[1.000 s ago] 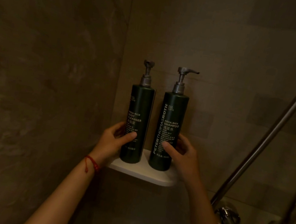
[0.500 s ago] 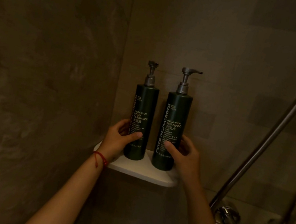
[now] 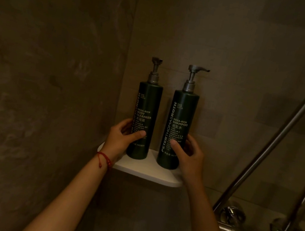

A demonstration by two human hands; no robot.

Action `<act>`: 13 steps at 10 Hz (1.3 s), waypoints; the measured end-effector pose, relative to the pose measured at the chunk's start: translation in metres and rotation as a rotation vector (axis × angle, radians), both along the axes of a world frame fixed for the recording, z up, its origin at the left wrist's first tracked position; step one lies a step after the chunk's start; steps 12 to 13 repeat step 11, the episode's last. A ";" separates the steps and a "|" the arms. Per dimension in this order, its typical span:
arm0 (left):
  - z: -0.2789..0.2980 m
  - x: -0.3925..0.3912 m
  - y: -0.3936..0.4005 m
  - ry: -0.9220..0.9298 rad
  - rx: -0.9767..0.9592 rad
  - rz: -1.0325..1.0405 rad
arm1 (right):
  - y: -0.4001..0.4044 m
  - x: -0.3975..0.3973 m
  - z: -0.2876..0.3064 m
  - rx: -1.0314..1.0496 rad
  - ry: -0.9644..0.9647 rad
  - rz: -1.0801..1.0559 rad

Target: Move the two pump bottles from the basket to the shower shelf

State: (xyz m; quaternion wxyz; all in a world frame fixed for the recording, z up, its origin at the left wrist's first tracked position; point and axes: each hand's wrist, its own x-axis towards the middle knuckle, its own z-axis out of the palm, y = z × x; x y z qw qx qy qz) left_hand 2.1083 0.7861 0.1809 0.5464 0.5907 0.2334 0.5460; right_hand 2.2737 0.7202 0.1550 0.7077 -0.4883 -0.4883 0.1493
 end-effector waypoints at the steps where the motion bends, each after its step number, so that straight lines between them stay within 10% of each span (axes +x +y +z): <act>1: -0.001 0.000 0.002 -0.013 -0.014 -0.004 | 0.000 0.000 0.000 -0.004 0.003 -0.004; 13: -0.020 -0.011 -0.015 0.105 0.117 0.286 | -0.042 -0.012 -0.003 -0.100 -0.030 -0.037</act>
